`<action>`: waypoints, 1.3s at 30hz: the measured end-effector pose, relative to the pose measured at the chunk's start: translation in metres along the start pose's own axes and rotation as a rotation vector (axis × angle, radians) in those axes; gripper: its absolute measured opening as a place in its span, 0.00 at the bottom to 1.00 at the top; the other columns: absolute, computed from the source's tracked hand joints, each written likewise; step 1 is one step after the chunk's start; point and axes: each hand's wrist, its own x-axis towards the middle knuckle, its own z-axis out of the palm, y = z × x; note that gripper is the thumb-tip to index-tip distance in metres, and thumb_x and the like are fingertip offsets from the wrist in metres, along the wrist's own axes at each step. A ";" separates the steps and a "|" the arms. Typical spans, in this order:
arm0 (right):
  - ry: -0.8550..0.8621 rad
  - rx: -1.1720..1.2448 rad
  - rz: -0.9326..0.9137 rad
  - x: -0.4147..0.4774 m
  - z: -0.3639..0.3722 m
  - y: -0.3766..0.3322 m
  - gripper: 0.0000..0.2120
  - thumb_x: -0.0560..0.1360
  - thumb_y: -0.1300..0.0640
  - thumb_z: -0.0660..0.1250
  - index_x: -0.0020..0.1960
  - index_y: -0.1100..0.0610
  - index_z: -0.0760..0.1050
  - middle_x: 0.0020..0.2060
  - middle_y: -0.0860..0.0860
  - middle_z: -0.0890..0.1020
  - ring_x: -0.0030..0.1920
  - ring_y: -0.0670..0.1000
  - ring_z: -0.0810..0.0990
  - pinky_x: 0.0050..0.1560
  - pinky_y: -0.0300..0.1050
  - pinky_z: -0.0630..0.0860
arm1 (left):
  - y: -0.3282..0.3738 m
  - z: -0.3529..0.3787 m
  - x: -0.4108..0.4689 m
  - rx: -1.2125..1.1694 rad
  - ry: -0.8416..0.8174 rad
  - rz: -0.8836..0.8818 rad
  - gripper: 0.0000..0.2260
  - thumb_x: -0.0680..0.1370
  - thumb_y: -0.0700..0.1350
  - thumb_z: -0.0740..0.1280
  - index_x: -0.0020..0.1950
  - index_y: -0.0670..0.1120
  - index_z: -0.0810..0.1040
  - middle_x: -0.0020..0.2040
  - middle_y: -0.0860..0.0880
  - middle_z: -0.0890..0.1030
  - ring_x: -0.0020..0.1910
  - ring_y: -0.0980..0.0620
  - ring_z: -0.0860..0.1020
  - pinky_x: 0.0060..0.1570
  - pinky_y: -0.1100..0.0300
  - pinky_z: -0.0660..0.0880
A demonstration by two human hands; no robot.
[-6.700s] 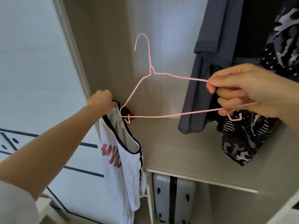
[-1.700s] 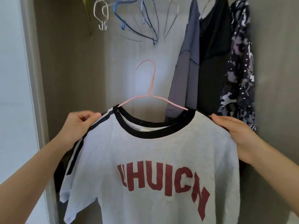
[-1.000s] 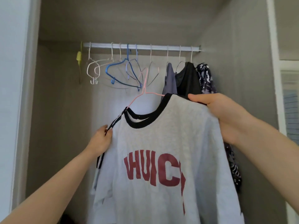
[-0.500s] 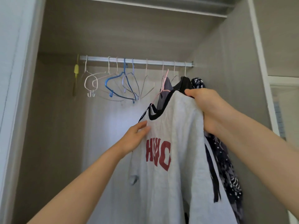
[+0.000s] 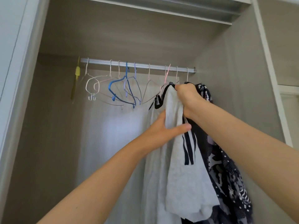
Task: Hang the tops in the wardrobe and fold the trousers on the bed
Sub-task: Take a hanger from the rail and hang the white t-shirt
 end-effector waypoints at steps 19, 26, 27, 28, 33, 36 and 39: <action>0.016 -0.161 -0.235 0.110 0.031 0.005 0.09 0.82 0.58 0.55 0.57 0.62 0.69 0.42 0.55 0.71 0.38 0.51 0.69 0.37 0.42 0.64 | -0.065 -0.012 0.093 0.432 0.425 0.034 0.16 0.76 0.38 0.62 0.63 0.45 0.67 0.51 0.43 0.78 0.47 0.41 0.78 0.48 0.46 0.79; 0.007 -0.365 -0.322 0.146 0.058 -0.001 0.05 0.82 0.62 0.53 0.53 0.60 0.67 0.38 0.54 0.68 0.33 0.48 0.64 0.30 0.41 0.60 | -0.085 -0.029 0.125 0.451 0.452 0.060 0.20 0.80 0.38 0.60 0.72 0.47 0.63 0.57 0.44 0.77 0.52 0.44 0.78 0.54 0.49 0.78; -0.002 -0.388 -0.329 0.151 0.060 0.000 0.06 0.82 0.62 0.53 0.53 0.61 0.68 0.40 0.54 0.69 0.33 0.49 0.64 0.30 0.41 0.60 | -0.087 -0.032 0.128 0.458 0.454 0.054 0.20 0.81 0.38 0.60 0.72 0.47 0.63 0.57 0.44 0.78 0.52 0.44 0.78 0.55 0.48 0.78; -0.008 -0.404 -0.335 0.156 0.062 0.000 0.07 0.82 0.63 0.53 0.54 0.61 0.69 0.42 0.55 0.69 0.34 0.49 0.65 0.32 0.42 0.62 | -0.089 -0.035 0.132 0.469 0.454 0.051 0.20 0.81 0.38 0.59 0.72 0.48 0.63 0.57 0.44 0.78 0.53 0.44 0.78 0.55 0.48 0.77; -0.040 -0.486 -0.307 0.174 0.061 0.008 0.14 0.81 0.65 0.53 0.64 0.66 0.69 0.46 0.57 0.71 0.44 0.53 0.70 0.43 0.44 0.67 | -0.099 -0.038 0.143 0.513 0.414 0.020 0.17 0.82 0.39 0.59 0.70 0.46 0.65 0.58 0.43 0.77 0.53 0.44 0.77 0.55 0.52 0.76; -0.071 -0.514 -0.275 0.183 0.057 0.019 0.14 0.80 0.65 0.53 0.64 0.67 0.68 0.49 0.58 0.72 0.46 0.55 0.68 0.45 0.46 0.66 | -0.103 -0.030 0.143 0.532 0.384 0.019 0.10 0.82 0.40 0.59 0.63 0.45 0.68 0.55 0.43 0.77 0.51 0.44 0.77 0.54 0.48 0.77; -0.142 -0.499 -0.295 0.180 0.050 0.024 0.11 0.79 0.66 0.54 0.58 0.66 0.72 0.39 0.56 0.69 0.41 0.54 0.69 0.47 0.45 0.66 | -0.107 -0.021 0.142 0.537 0.385 0.045 0.07 0.82 0.40 0.60 0.60 0.44 0.68 0.54 0.43 0.77 0.50 0.43 0.77 0.54 0.48 0.76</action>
